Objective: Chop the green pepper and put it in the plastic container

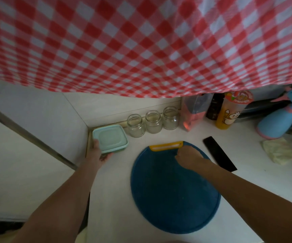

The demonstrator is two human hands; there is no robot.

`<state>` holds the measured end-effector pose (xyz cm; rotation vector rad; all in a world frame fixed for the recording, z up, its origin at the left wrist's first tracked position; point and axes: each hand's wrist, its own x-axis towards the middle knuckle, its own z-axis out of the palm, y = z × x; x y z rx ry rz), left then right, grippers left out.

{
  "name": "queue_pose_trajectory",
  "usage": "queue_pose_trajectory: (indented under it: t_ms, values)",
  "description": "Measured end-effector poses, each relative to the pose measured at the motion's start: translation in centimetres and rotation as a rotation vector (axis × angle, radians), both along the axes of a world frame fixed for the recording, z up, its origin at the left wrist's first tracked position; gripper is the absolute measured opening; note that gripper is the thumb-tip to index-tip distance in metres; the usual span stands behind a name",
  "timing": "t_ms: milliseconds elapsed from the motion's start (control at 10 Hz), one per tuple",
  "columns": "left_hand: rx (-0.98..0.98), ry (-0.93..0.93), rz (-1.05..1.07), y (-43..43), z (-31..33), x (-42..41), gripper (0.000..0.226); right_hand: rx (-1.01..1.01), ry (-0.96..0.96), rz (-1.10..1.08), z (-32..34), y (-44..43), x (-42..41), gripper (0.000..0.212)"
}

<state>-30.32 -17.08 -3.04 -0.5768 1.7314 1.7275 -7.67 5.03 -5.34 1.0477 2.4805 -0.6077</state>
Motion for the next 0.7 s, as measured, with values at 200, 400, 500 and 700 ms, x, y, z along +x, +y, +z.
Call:
queue_pose_trajectory:
  t_ms: [200,400,500,700]
  values:
    - [-0.088,0.130,-0.001,0.8,-0.4,-1.5,0.047,0.014,0.005,0.073,-0.3,0.3,0.3,0.039]
    - [-0.221,0.168,-0.160,0.3,-0.3,-1.2,0.024,0.016,0.017,0.117,0.6,0.2,0.9,0.040]
    - [-0.373,0.214,-0.245,0.7,0.7,0.2,0.043,0.007,-0.007,0.152,1.2,0.0,1.2,0.040]
    - [-0.566,0.376,-0.416,2.0,3.5,4.0,0.077,-0.017,0.047,0.229,2.6,-0.3,1.7,0.035]
